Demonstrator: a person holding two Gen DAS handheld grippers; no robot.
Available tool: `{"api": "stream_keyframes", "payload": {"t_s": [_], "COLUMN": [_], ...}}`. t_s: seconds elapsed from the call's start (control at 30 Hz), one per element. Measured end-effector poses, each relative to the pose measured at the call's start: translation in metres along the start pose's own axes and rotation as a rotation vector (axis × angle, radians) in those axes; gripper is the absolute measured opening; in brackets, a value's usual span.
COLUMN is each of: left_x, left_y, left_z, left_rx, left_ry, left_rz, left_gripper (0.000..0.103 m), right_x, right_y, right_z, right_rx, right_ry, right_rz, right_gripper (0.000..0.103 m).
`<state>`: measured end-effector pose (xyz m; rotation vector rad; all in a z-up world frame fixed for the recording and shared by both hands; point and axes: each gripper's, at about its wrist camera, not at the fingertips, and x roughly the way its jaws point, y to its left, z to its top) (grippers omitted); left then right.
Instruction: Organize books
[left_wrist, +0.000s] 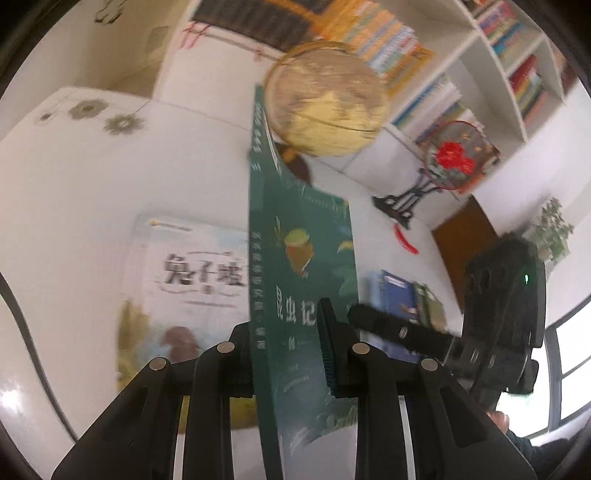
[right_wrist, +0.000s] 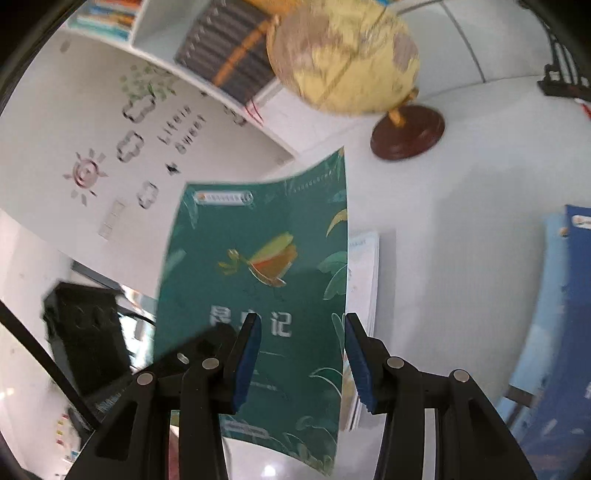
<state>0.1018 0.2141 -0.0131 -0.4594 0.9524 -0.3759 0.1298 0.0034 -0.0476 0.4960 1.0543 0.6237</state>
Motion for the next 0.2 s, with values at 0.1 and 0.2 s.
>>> {"api": "stream_keyframes", "payload": {"t_s": [0.1, 0.2], "left_x": [0.008, 0.016], "left_y": [0.025, 0.047], "left_z": [0.001, -0.002], "left_rx": [-0.03, -0.061], "left_ry": [0.011, 0.034], "left_rz": [0.019, 0.034], "left_gripper": [0.022, 0.022], "right_x": [0.031, 0.053], "right_y": [-0.004, -0.014], "right_z": [-0.005, -0.009], "right_rx": [0.019, 0.079], "right_ry": [0.041, 0.065], "right_rz": [-0.04, -0.042], "right_gripper": [0.045, 0.045]}}
